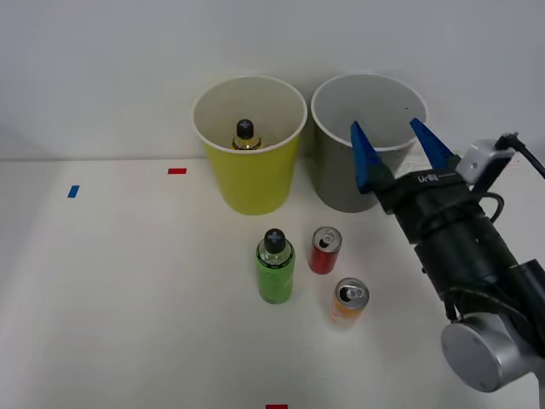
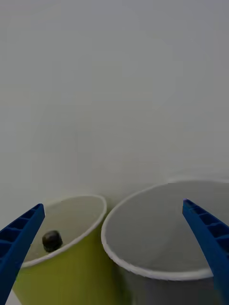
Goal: Put cans in the gray bin, plastic bottles in the light green bin
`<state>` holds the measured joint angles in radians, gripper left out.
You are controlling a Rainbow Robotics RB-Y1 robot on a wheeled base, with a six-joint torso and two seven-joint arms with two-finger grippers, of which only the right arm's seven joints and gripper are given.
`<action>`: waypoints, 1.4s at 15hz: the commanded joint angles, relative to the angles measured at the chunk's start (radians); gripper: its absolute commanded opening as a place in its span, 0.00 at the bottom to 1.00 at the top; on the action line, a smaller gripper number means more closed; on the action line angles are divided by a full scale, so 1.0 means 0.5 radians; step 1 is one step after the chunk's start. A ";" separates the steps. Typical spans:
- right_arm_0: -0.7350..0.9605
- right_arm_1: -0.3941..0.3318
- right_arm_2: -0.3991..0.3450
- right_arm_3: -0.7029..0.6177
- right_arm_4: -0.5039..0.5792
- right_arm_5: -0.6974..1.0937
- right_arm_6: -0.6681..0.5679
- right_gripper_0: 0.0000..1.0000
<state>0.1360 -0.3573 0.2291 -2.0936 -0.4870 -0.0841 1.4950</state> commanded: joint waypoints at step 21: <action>1.010 0.675 -0.158 0.217 0.422 -0.332 0.152 1.00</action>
<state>0.6442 -0.0324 0.1576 -2.0128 -0.3144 -0.2205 1.5824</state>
